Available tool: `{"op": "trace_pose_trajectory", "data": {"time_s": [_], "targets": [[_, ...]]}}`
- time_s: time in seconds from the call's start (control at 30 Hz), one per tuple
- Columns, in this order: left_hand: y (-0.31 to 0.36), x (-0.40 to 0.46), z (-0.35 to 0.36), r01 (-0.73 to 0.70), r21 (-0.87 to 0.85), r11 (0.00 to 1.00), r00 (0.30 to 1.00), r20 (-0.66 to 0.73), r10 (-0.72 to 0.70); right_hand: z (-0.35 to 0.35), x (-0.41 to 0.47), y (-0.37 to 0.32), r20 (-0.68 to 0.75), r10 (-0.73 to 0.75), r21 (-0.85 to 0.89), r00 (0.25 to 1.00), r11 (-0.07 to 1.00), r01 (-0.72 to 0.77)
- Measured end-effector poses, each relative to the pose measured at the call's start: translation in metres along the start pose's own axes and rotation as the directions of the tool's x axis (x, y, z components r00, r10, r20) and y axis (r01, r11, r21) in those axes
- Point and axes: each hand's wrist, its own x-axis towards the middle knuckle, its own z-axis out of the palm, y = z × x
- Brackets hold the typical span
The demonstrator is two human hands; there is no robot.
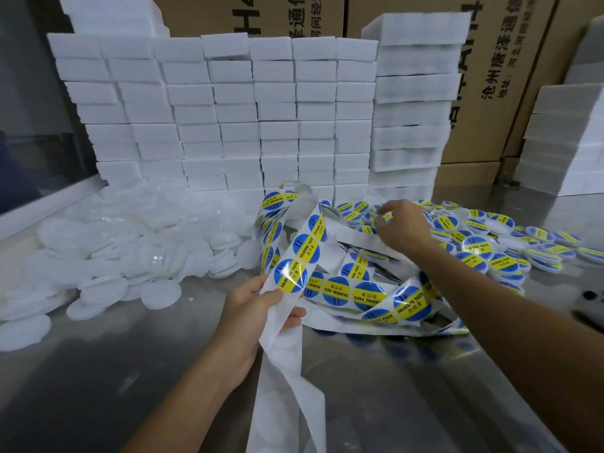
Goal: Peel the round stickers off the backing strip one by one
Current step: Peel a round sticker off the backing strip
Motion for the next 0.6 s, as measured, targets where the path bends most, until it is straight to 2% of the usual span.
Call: {"op": "trace_pose_trajectory", "data": {"time_s": [0.13, 0.23, 0.3, 0.4, 0.6], "targets": [[-0.001, -0.002, 0.001, 0.001, -0.009, 1.0, 1.0, -0.004, -0.001, 0.0, -0.047, -0.042, -0.123, -0.244, 0.189, 0.962, 0.946, 0.264], [0.0, -0.002, 0.003, -0.012, -0.016, 1.0, 1.0, -0.012, 0.012, -0.001, -0.098, -0.071, -0.215, -0.431, 0.301, 0.877, 0.825, 0.479], [0.0, -0.004, 0.004, -0.034, -0.022, 0.999, 0.999, -0.023, 0.034, 0.005, -0.129, -0.082, -0.198, -0.531, 0.302, 0.824, 0.767, 0.567], [0.0, -0.005, 0.005, -0.07, 0.033, 0.997, 0.998, -0.005, 0.07, 0.017, -0.155, -0.084, -0.126, -0.626, 0.229, 0.77, 0.737, 0.636], [0.001, -0.007, 0.002, -0.085, 0.023, 0.996, 0.993, 0.088, 0.083, 0.018, -0.157, -0.071, -0.079, -0.614, 0.218, 0.785, 0.758, 0.615]]}}
